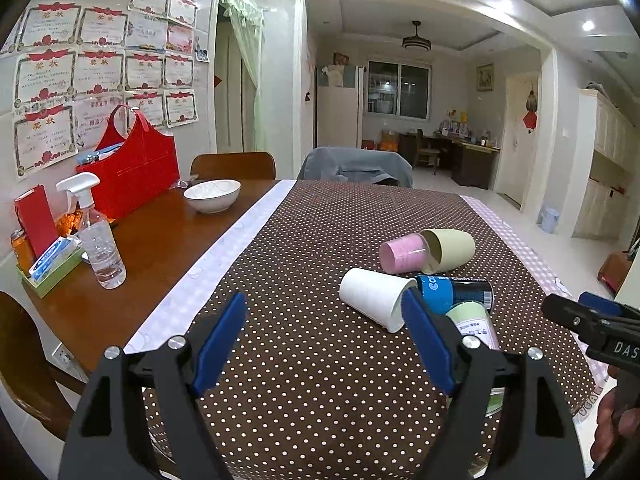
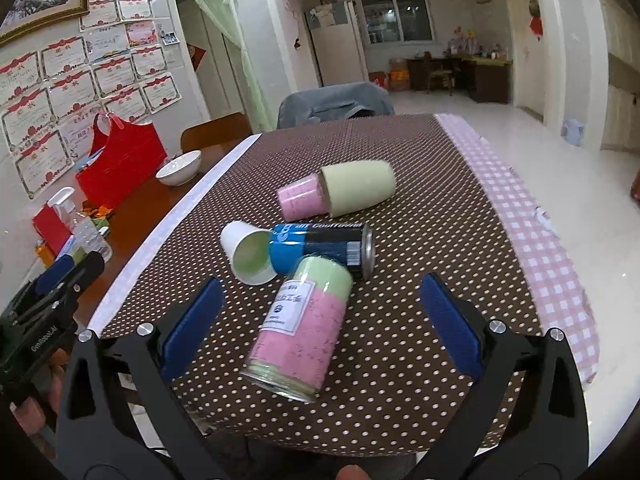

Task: Flip cup upside down
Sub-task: 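Withdraw the left tool from the jar, then close the right tool around the upright jar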

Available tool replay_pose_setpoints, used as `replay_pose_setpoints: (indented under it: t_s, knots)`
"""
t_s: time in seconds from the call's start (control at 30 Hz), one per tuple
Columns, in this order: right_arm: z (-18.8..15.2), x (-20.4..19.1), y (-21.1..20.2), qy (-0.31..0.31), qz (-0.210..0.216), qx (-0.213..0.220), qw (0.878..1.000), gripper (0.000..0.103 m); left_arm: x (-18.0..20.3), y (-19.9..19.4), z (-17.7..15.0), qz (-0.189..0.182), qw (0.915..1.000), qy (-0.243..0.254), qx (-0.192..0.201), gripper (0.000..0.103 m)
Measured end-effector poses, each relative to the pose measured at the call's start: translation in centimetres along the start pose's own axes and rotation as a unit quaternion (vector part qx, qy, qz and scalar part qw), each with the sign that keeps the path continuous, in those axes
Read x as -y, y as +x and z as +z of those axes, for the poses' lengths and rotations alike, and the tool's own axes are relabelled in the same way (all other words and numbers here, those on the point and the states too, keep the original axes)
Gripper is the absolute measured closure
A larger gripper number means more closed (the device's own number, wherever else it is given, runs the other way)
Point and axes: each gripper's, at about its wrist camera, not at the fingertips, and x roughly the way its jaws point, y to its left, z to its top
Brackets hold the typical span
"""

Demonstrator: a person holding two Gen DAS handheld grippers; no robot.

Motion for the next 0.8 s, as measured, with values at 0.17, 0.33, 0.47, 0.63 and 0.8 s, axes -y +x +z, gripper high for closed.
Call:
replay_pose_setpoints:
  t_s: [0.17, 0.33, 0.47, 0.63, 0.8]
  knots:
    - [0.4, 0.3, 1.5, 0.018, 0.031, -0.042, 0.999, 0.006, -0.8, 0.4, 0.0, 0.008, 0.9999, -0.006, 0.002, 0.024]
    - [1.0, 0.0, 3.5, 0.014, 0.035, -0.089, 0.995, 0.006, -1.5, 1.3, 0.0, 0.018, 0.9998, -0.005, 0.002, 0.024]
    - [0.9, -0.1, 5.9, 0.008, 0.02, -0.134, 0.991, 0.006, -2.2, 2.3, 0.2, 0.019, 0.9998, -0.009, 0.0, 0.024]
    - [0.5, 0.9, 9.1, 0.054, 0.037, -0.192, 0.979, 0.006, -2.5, 4.5, -0.1, 0.009, 0.9997, -0.009, -0.019, 0.024]
    - [0.7, 1.6, 11.8, 0.089, 0.035, -0.232, 0.968, 0.006, -2.6, 6.9, -0.4, -0.003, 0.9991, -0.01, -0.04, 0.024]
